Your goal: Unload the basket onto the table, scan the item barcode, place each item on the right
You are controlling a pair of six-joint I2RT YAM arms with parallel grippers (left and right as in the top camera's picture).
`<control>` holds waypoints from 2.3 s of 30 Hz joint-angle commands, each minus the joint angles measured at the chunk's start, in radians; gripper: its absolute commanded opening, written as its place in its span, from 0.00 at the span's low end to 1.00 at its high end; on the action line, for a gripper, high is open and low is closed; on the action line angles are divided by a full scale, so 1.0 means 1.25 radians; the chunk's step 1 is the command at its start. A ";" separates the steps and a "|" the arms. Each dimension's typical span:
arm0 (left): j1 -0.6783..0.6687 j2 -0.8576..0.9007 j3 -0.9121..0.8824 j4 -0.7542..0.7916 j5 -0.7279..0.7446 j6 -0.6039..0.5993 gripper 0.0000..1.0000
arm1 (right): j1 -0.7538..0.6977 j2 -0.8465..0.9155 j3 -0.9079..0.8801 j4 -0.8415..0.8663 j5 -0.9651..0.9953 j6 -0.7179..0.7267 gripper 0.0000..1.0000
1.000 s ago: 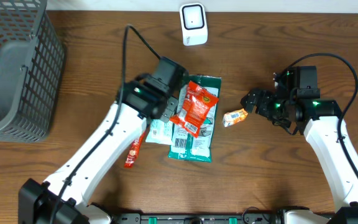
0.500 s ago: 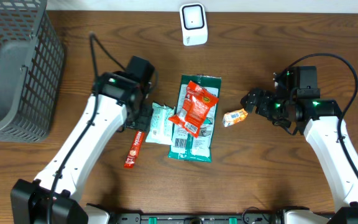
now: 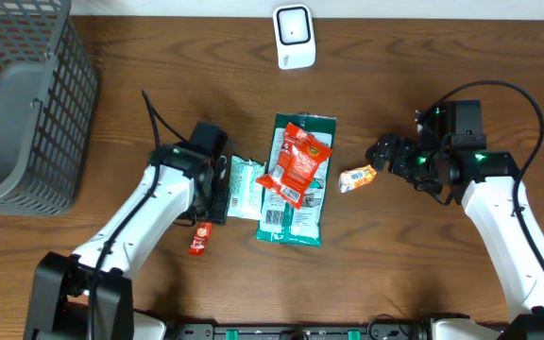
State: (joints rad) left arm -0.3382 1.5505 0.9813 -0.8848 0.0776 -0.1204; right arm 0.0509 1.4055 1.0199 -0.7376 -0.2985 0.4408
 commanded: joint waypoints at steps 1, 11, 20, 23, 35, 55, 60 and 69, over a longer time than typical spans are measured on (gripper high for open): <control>0.001 -0.001 -0.066 0.068 0.010 -0.028 0.44 | -0.002 0.002 0.009 0.000 0.002 0.006 0.99; 0.001 -0.001 -0.154 0.199 -0.008 -0.029 0.39 | -0.002 0.002 0.009 0.000 0.002 0.006 0.99; 0.001 -0.001 -0.195 0.237 -0.008 -0.062 0.34 | -0.002 0.002 0.009 0.000 0.002 0.006 0.99; 0.001 -0.001 -0.196 0.244 -0.008 -0.062 0.35 | -0.002 0.002 0.009 0.000 0.002 0.006 0.99; 0.001 -0.001 -0.196 0.258 -0.035 -0.062 0.27 | -0.002 0.002 0.009 0.000 0.002 0.006 0.99; 0.001 -0.001 -0.197 0.285 -0.074 -0.065 0.27 | -0.002 0.002 0.009 0.000 0.002 0.006 0.99; 0.001 -0.001 -0.197 0.313 -0.074 -0.067 0.22 | -0.002 0.002 0.009 0.000 0.002 0.006 0.99; 0.001 -0.006 -0.195 0.315 -0.074 -0.039 0.52 | -0.002 0.002 0.009 0.000 0.002 0.006 0.99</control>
State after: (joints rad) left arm -0.3386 1.5501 0.7471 -0.4892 -0.0010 -0.1795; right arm 0.0509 1.4055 1.0199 -0.7372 -0.2981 0.4408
